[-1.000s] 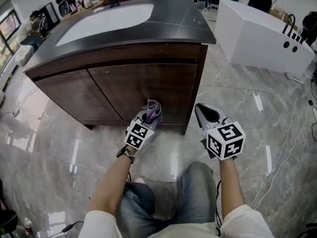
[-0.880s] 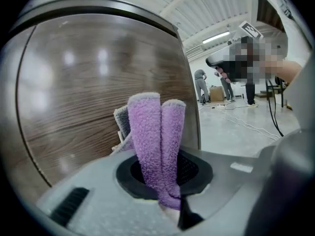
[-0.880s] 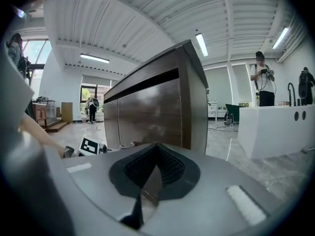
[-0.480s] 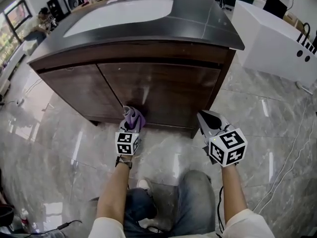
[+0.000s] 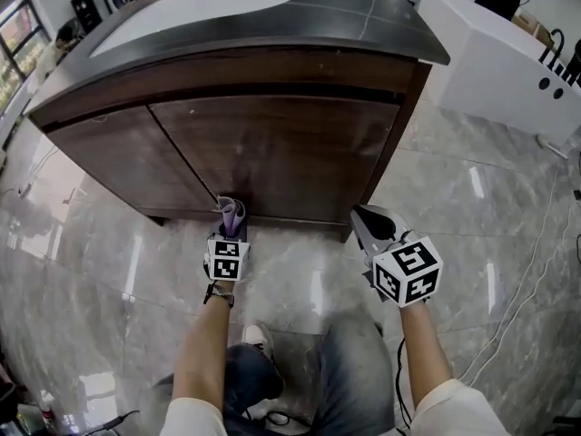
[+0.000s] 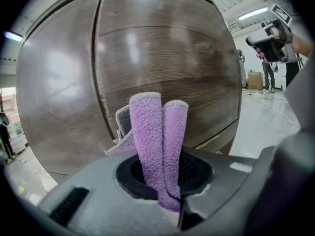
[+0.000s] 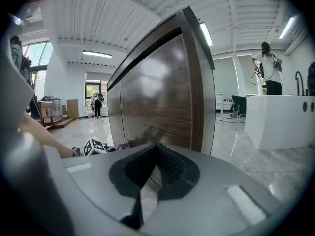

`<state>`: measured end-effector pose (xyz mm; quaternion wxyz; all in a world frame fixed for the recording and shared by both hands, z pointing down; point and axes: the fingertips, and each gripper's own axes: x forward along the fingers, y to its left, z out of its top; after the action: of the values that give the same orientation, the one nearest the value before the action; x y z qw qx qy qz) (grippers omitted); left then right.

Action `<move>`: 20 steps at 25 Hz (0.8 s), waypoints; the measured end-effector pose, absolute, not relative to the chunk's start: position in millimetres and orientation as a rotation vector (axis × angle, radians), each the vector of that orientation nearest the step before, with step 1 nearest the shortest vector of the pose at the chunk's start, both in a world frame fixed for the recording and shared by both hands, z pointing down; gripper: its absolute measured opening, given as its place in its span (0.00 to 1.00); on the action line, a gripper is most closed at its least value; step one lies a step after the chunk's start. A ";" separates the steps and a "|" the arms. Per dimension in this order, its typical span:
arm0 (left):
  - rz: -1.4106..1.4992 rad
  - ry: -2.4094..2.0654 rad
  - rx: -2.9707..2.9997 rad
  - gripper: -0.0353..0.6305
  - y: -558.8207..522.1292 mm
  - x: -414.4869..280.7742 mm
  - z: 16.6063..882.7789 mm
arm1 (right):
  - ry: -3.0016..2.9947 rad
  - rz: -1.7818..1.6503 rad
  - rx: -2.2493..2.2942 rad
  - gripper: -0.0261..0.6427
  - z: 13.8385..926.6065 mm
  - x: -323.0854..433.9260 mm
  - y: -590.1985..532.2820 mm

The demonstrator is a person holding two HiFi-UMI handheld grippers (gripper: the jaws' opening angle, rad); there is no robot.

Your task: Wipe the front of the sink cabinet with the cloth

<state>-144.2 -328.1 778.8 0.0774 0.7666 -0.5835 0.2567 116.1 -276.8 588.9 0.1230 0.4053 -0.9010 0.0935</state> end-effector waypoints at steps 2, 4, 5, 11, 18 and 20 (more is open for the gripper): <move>0.753 -1.718 2.333 0.13 -331.4 -120.6 779.1 | -2.627 0.262 1.187 0.05 587.7 125.2 -273.5; 0.742 -1.705 2.347 0.13 -334.0 -96.8 779.5 | -2.616 0.261 1.214 0.05 584.9 140.2 -269.5; 0.731 -1.709 2.341 0.13 -335.0 -86.5 780.5 | -2.609 0.262 1.234 0.05 582.8 149.2 -267.5; 0.707 -1.601 2.406 0.13 -330.7 -8.0 788.4 | -2.556 0.263 1.359 0.05 570.4 203.9 -250.9; 0.728 -1.402 2.575 0.13 -319.4 93.3 789.6 | -2.487 0.271 1.467 0.05 570.2 257.6 -226.2; 0.726 -1.364 2.611 0.13 -316.3 114.5 785.7 | -2.469 0.273 1.493 0.05 569.9 270.4 -220.2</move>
<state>114.5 -316.3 785.7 0.0539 0.8593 -0.4490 0.2391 270.4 -220.2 569.9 0.1215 0.5113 -0.8456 0.0936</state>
